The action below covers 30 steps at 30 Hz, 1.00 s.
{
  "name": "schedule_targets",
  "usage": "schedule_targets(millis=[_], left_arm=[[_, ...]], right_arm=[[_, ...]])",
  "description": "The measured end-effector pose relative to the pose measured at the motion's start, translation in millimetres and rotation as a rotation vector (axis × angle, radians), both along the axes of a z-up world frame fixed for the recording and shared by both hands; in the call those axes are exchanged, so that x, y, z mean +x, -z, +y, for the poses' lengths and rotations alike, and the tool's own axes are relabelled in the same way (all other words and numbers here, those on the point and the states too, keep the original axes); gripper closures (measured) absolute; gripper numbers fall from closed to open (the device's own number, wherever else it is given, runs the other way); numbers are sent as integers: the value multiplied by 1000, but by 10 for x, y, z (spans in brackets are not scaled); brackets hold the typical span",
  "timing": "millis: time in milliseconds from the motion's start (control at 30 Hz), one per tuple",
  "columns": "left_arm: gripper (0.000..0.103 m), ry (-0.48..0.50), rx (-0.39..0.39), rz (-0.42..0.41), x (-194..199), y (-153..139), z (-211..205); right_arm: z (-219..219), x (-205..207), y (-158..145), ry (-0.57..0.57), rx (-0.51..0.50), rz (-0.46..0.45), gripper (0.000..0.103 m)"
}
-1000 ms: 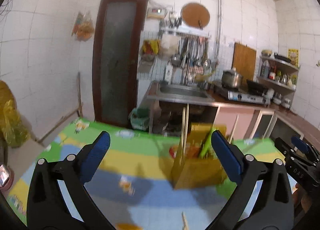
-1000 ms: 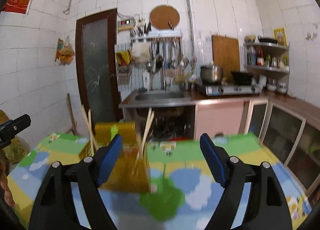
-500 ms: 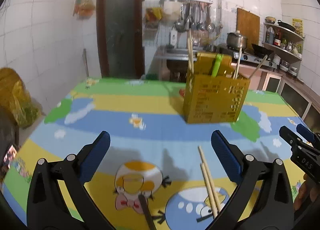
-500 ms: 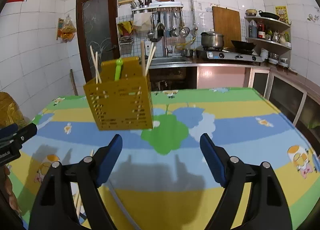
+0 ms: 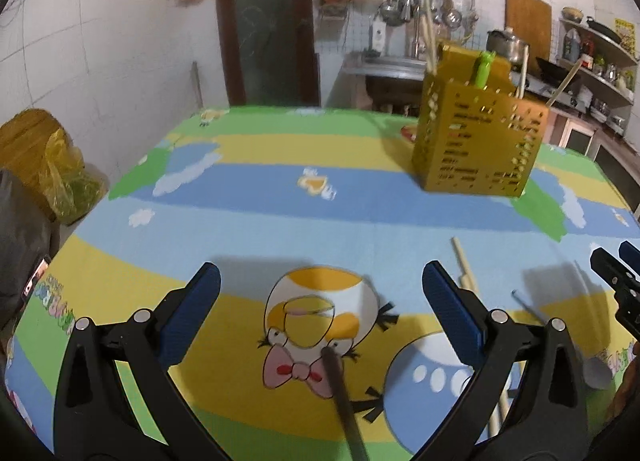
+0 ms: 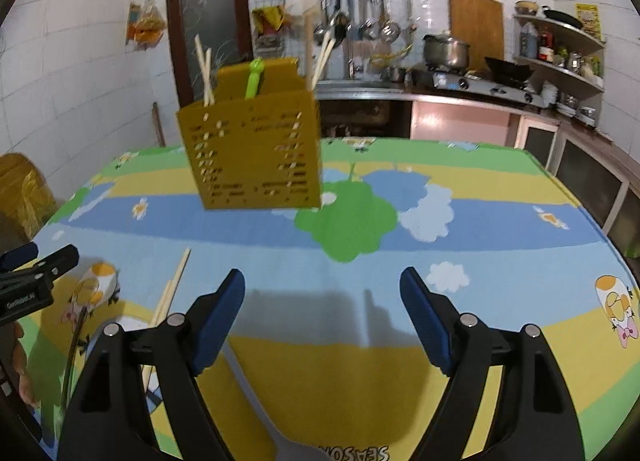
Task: Organize utensils
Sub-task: 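Move both open tools back down toward the spoons on the table, then grasp the dark metal spoon handle with the left tool while the right tool grasps the grey plastic spoon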
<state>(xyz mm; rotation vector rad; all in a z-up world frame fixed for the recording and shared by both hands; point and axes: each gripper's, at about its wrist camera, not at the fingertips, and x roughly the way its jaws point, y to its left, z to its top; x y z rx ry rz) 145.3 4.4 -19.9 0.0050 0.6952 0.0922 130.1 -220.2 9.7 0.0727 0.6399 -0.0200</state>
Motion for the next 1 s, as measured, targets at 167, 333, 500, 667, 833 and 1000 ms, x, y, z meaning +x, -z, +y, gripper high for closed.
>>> schedule_targets(millis=[167,333,500,667,833,1000], left_arm=[[5,-5,-9,73,-9,106,-5],[5,-7,-2,135,-101,226,-48],[6,-48,-15,208,-136,389,-29],[14,-72,-54,248,-192,466,26],[33,-37,-41,253,-253,492,-35],[68,27,-30,263,-189,450,-147]], right_arm=[[80,63,105,-59,10,76,24],[204,108,219,-112,-14,153,24],[297,148,303,-131,-59,205,25],[375,186,348,-151,-82,243,35],[449,204,370,-179,-66,265,52],[466,238,360,-186,-50,269,81]])
